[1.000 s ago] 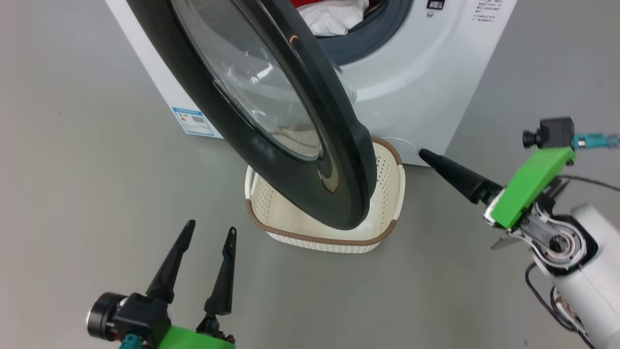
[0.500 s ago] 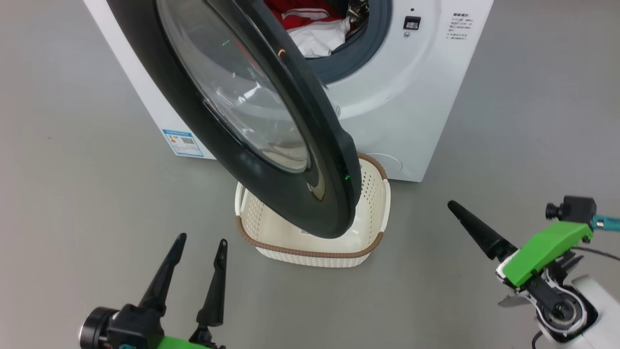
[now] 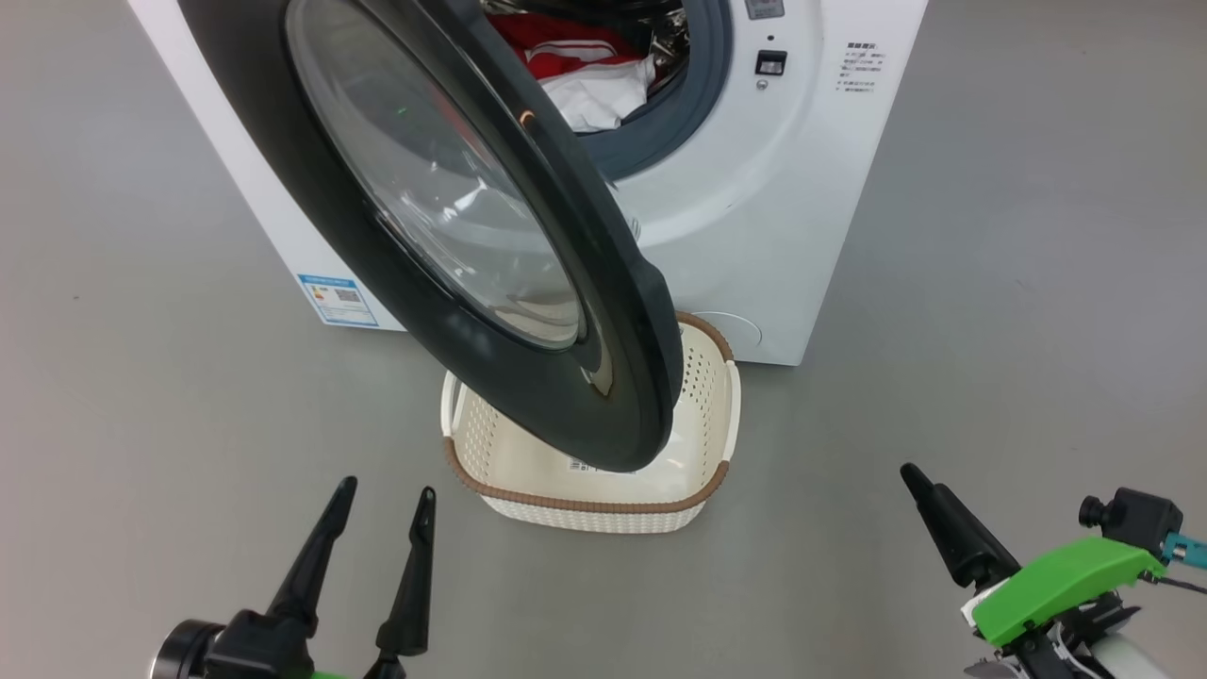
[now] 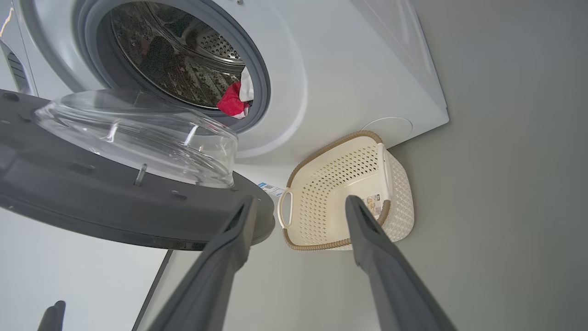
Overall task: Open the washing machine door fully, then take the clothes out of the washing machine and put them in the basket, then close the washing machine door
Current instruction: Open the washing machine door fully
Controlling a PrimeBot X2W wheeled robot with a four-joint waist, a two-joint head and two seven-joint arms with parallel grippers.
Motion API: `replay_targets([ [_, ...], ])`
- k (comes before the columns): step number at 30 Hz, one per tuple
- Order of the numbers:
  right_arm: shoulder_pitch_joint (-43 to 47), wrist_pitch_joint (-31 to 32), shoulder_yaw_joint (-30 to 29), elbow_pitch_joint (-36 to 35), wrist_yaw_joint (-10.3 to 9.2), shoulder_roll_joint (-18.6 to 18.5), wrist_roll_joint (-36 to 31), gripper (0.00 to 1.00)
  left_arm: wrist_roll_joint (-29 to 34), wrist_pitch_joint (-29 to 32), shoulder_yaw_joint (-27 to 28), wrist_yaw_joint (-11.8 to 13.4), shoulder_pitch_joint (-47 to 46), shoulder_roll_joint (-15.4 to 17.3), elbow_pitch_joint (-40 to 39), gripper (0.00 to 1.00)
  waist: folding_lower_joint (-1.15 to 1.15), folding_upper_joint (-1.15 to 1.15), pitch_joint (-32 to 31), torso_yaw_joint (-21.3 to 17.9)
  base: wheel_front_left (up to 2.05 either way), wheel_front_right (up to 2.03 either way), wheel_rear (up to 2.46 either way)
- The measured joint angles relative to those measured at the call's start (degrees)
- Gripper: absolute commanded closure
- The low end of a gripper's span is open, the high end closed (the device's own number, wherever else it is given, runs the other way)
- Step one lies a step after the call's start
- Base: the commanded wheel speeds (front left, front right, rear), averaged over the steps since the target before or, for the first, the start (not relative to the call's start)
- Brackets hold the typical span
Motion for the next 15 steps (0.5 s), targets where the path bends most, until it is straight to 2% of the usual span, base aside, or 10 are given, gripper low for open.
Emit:
replay_targets([
  [5, 0.13, -4.08, 2.18, 1.78, 0.0, -0.53, -4.41, 0.0, 0.0, 0.0, 0.16, -0.01, 0.09, 0.0, 0.18, 0.0, 0.0, 0.0, -0.05, -0.42, 0.0, 0.0, 0.0],
  [10, 0.14, -6.03, 1.63, 3.36, 0.0, -0.29, -8.68, 0.0, 0.0, 0.0, 0.27, -0.01, 0.3, 0.01, 0.29, 0.0, 0.0, 0.0, -0.27, -0.96, 0.0, 0.0, 0.0],
  [15, 0.47, -6.05, -7.5, 3.03, 0.0, 2.09, -19.92, 0.0, 0.0, 0.0, 0.35, -0.01, 0.32, 0.01, 0.29, 0.0, 0.0, 0.0, -0.02, -1.31, 0.0, 0.0, 0.0],
])
